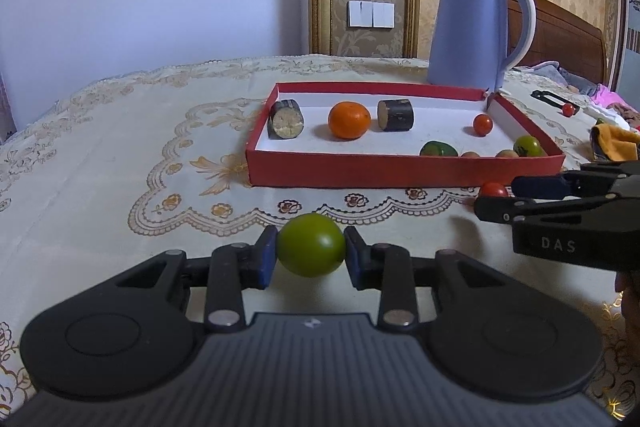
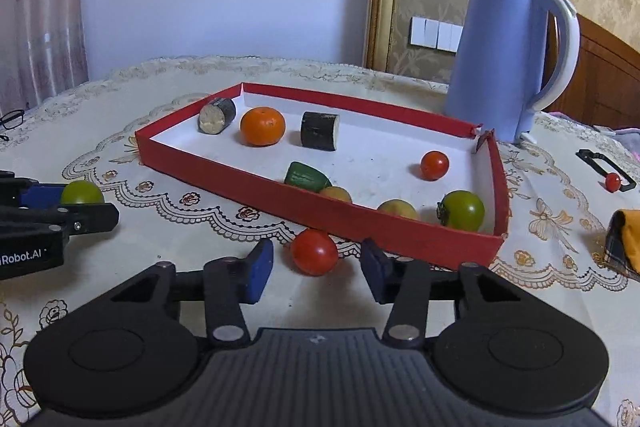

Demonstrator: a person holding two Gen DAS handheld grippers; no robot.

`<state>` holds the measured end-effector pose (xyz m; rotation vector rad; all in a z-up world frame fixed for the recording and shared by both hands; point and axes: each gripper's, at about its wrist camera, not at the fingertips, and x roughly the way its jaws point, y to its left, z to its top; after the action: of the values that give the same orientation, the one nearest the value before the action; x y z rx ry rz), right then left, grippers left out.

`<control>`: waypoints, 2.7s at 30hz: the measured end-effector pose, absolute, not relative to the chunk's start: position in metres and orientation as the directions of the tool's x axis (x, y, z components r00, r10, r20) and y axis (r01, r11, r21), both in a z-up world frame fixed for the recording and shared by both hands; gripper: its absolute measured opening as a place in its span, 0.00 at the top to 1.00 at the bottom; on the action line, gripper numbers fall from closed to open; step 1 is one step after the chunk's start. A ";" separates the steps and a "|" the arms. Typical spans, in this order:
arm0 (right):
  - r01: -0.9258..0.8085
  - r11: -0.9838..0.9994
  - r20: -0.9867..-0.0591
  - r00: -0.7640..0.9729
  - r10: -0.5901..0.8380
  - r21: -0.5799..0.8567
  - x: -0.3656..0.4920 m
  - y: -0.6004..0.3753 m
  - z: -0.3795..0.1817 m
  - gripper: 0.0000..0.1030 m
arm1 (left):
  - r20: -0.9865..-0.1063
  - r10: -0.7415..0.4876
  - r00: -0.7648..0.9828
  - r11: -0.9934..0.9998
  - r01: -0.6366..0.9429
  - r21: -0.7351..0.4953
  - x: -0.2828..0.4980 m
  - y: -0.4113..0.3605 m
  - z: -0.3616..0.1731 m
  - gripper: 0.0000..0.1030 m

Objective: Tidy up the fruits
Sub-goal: 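Lower the green tomato into the box and open the left gripper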

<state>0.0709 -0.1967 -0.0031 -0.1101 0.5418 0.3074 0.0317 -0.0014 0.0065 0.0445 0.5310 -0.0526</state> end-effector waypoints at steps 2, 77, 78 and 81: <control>-0.323 0.946 -0.535 0.803 0.265 -0.016 0.074 -0.195 -0.004 0.62 | -0.507 -0.039 0.861 0.998 0.061 0.027 0.031 -0.002 0.006 0.69; -0.340 0.930 -0.371 0.853 0.366 0.136 0.007 -0.257 0.013 0.75 | -0.495 0.171 0.852 0.976 -0.079 0.201 0.138 -0.035 0.038 0.26; -0.342 0.931 -0.370 0.854 0.366 0.131 0.009 -0.255 0.014 0.75 | -0.495 0.168 0.853 0.978 -0.080 0.195 0.131 -0.033 0.037 0.24; -0.344 0.932 -0.367 0.857 0.362 0.117 0.021 -0.250 0.020 0.75 | -0.512 0.150 0.846 0.984 -0.079 0.159 0.112 -0.023 0.033 0.18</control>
<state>0.0214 -0.2497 0.0204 0.0476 0.3944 0.3707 0.1119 -0.0232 0.0334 0.1335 0.5501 0.1210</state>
